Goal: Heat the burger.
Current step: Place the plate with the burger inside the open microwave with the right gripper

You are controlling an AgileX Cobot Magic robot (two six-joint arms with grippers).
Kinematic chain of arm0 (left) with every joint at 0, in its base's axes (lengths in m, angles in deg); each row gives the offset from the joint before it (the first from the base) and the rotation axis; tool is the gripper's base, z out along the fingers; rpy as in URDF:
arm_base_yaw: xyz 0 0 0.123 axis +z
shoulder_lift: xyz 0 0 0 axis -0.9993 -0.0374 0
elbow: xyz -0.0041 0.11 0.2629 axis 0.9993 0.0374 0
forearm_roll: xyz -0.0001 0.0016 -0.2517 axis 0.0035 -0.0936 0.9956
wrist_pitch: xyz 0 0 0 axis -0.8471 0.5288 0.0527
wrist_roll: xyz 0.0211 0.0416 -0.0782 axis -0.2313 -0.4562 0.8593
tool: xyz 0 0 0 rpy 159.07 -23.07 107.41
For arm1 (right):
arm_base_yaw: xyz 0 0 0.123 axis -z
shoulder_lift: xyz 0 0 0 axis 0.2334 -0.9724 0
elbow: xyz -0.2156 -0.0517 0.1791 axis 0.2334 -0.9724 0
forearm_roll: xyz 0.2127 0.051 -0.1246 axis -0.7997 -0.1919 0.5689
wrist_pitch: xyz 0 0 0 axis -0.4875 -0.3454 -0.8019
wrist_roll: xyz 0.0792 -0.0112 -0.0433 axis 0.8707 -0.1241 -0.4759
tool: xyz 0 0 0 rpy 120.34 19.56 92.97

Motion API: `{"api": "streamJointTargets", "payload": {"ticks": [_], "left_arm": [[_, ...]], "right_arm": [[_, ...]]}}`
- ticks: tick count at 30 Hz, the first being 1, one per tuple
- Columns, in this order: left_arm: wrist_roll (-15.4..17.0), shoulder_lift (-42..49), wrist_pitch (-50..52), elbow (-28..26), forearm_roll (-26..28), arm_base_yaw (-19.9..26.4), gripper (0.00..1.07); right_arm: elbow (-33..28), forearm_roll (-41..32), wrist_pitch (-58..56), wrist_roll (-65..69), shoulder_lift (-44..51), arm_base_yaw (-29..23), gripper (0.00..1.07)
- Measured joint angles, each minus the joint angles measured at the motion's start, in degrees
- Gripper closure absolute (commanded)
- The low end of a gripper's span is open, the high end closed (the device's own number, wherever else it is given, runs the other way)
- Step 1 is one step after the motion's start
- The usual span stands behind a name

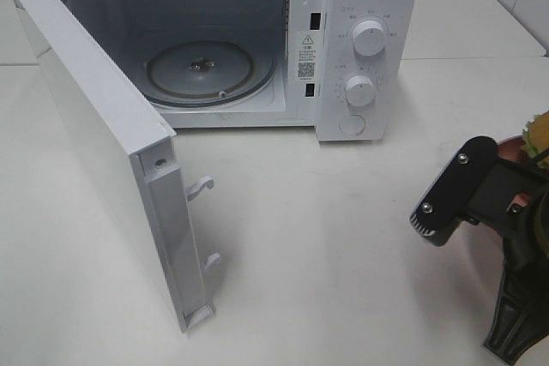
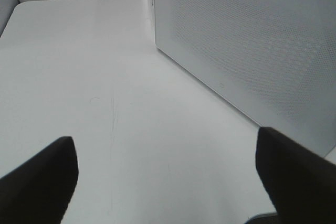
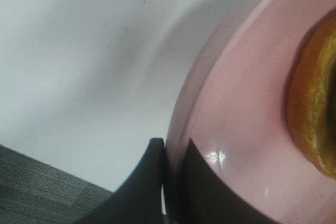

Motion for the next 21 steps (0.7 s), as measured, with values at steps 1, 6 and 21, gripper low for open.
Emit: {"api": "streamJointTargets", "payload": {"ticks": [1, 6, 21], "left_arm": [[0.0, 0.0, 0.0, 0.0, 0.0, 0.0, 0.23], [0.0, 0.0, 0.0, 0.0, 0.0, 0.0, 0.23], [0.0, 0.0, 0.0, 0.0, 0.0, 0.0, 0.23]], "right_arm": [[0.0, 0.11, 0.06, -0.57, 0.0, -0.52, 1.07], [0.0, 1.43, 1.2, -4.81, 0.0, -1.66, 1.07], [-0.11, 5.04, 10.14, -20.34, 0.0, -1.66, 1.07]]}}
